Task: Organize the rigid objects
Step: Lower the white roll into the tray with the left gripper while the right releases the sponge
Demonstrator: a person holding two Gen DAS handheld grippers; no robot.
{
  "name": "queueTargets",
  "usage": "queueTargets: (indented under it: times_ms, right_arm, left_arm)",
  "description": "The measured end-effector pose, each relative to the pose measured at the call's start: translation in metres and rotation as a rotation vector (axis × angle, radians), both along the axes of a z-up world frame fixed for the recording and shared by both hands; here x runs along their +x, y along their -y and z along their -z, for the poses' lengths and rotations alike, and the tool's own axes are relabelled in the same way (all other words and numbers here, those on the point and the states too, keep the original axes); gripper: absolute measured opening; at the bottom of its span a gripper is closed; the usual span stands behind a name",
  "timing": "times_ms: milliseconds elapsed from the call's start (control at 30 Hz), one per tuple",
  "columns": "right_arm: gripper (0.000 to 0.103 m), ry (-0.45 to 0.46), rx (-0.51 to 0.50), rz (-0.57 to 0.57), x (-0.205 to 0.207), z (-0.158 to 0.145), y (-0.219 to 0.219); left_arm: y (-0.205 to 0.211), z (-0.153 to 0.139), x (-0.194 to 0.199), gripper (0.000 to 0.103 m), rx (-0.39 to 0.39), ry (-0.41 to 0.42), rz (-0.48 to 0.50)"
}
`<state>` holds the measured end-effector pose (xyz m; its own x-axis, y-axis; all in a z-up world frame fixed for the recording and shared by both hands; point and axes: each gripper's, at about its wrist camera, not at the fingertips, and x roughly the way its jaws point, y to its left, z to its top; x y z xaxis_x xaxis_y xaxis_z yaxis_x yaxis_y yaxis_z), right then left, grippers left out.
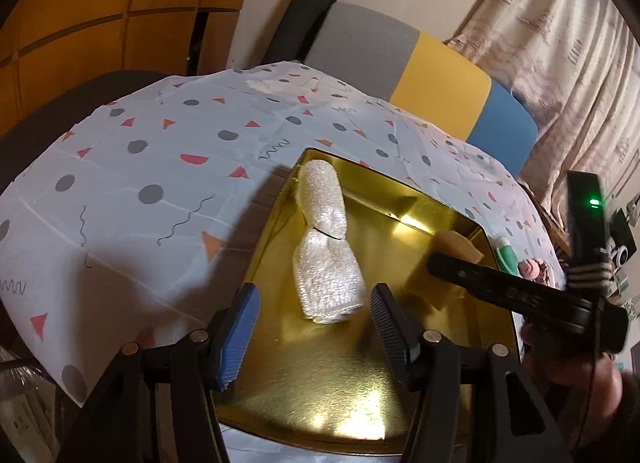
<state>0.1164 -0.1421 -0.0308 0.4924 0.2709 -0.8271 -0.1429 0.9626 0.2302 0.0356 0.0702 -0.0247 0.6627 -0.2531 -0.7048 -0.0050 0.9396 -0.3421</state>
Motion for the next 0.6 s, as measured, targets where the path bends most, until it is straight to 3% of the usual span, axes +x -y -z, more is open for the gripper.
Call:
queueTargets:
  times_ms: [233,333,400,467,600]
  right_arm:
    - [0.077,-0.016,0.013,0.037,0.031,0.01,-0.015]
    - [0.085,-0.008,0.038,0.051,0.043,0.008,-0.018]
    - [0.088,0.027,0.083,0.063,0.042,-0.001,-0.015]
    - [0.103,0.088,0.126,0.076,0.035,-0.013,-0.011]
    - [0.103,0.161,0.128,0.068,0.02,-0.032,-0.01]
  left_arm:
    - [-0.018,0.004,-0.003,0.058,-0.05,-0.015,-0.061]
    - [-0.02,0.002,-0.005,0.058,-0.077,-0.009,-0.066]
    - [-0.018,0.0,-0.005,0.058,-0.07,-0.005,-0.058]
    - [-0.017,0.0,-0.005,0.058,-0.063,-0.002,-0.058]
    - [-0.014,0.003,-0.005,0.058,-0.071,-0.011,-0.047]
